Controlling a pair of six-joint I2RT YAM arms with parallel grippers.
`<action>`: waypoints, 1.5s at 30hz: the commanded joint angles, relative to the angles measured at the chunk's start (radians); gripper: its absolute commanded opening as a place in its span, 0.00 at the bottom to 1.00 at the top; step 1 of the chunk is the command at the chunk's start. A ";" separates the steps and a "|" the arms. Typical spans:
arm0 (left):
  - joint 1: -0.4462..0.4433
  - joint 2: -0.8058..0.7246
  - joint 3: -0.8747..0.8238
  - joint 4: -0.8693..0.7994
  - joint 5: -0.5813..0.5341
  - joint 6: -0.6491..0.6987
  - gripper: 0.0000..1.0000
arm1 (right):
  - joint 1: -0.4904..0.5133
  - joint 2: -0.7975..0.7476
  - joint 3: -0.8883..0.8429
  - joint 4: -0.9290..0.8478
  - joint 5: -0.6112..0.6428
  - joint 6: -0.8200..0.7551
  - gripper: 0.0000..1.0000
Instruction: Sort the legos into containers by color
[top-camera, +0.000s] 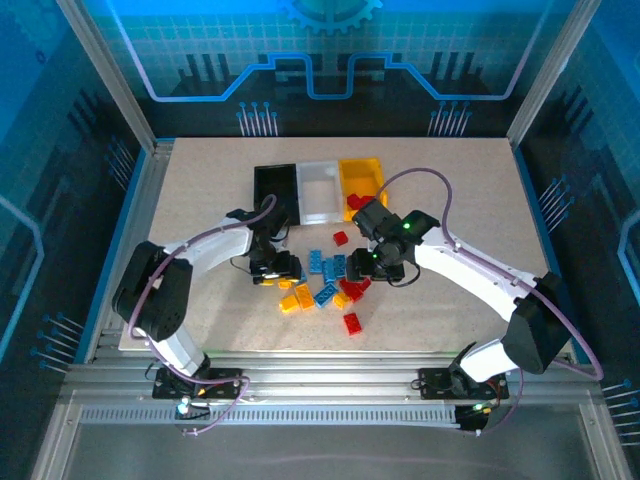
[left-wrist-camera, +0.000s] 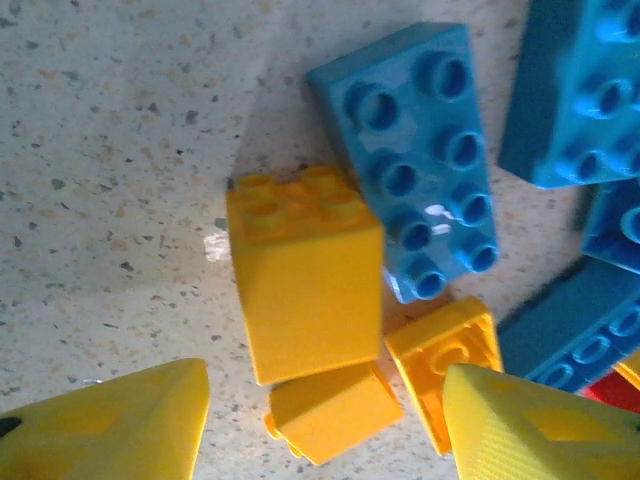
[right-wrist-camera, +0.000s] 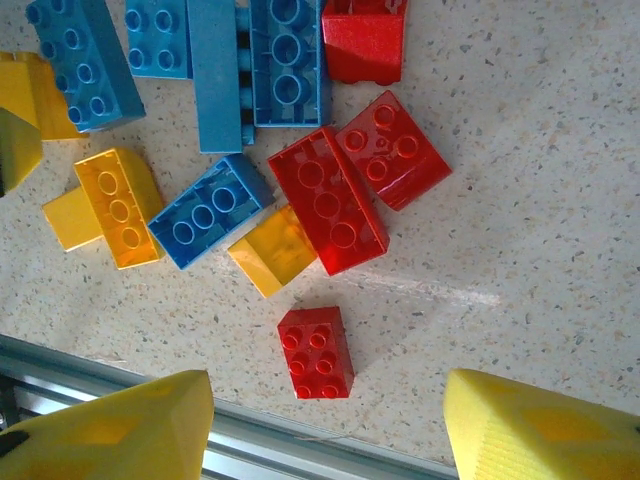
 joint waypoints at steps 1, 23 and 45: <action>-0.006 0.019 0.012 -0.011 -0.033 0.028 0.62 | 0.013 0.014 0.022 -0.013 0.019 0.017 0.63; -0.004 0.055 0.012 -0.014 -0.059 0.041 0.60 | 0.014 0.043 0.031 -0.007 0.011 0.010 0.60; -0.005 0.146 0.104 -0.026 -0.076 0.064 0.38 | 0.013 -0.018 -0.015 -0.031 0.032 -0.012 0.59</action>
